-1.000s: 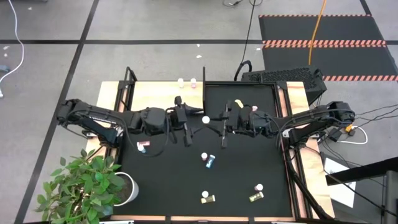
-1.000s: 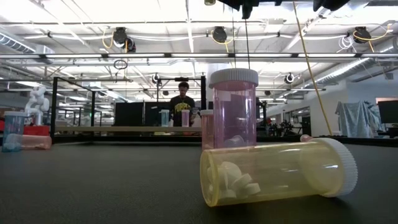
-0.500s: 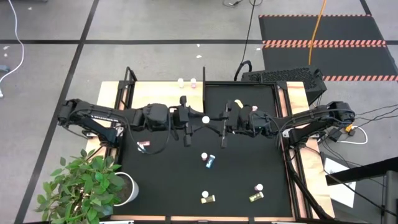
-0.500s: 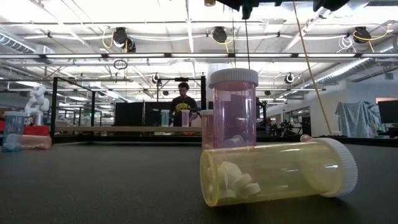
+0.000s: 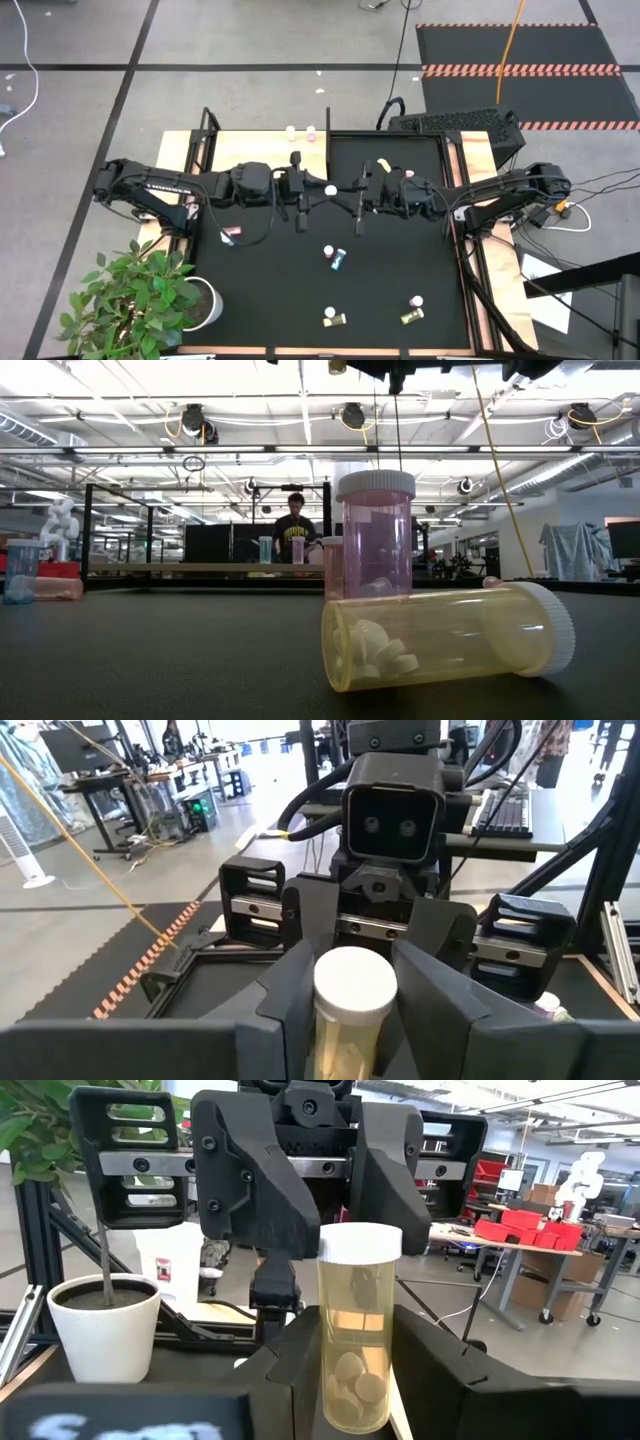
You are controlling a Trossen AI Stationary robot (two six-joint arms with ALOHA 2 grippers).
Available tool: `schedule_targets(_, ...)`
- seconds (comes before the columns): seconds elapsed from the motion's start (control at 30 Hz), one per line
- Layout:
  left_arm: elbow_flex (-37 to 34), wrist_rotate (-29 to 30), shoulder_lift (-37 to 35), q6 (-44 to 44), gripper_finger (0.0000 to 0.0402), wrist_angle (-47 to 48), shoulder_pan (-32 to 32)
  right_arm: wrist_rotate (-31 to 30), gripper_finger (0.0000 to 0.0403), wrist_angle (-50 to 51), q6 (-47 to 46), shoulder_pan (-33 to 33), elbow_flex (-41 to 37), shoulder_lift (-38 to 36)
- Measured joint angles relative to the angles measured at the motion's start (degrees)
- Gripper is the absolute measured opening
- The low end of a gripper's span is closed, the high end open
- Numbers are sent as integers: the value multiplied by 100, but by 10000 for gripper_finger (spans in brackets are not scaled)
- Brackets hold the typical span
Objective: Pick and place medicine bottles onto shelf by color
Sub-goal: Put the top right yellow pill bottle on the shelf
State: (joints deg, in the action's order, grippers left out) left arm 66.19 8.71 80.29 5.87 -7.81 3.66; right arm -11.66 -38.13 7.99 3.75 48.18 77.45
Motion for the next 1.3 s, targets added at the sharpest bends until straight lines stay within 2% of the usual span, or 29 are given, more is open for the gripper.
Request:
schedule_targets(0.57,0,-46,0,-2,123,-120,-230,-312,105,205,-278,-93,9,-47)
schedule_targets(0.8,-11,-142,17,-64,122,-471,-295,-213,109,951,-365,-169,19,-499)
schedule_targets(1.0,4,-146,-26,-126,122,-710,-289,593,166,1714,-587,-372,-8,-1004)
schedule_targets(1.17,4,-207,-17,-169,122,-1048,-280,717,229,2742,-557,-571,-7,-1355)
schedule_targets(1.23,4,71,-18,-192,122,-937,-290,704,247,2879,-575,-646,-16,-1448)
schedule_targets(1.3,4,598,-13,-226,122,-734,-300,728,256,2993,-576,-700,-13,-1604)
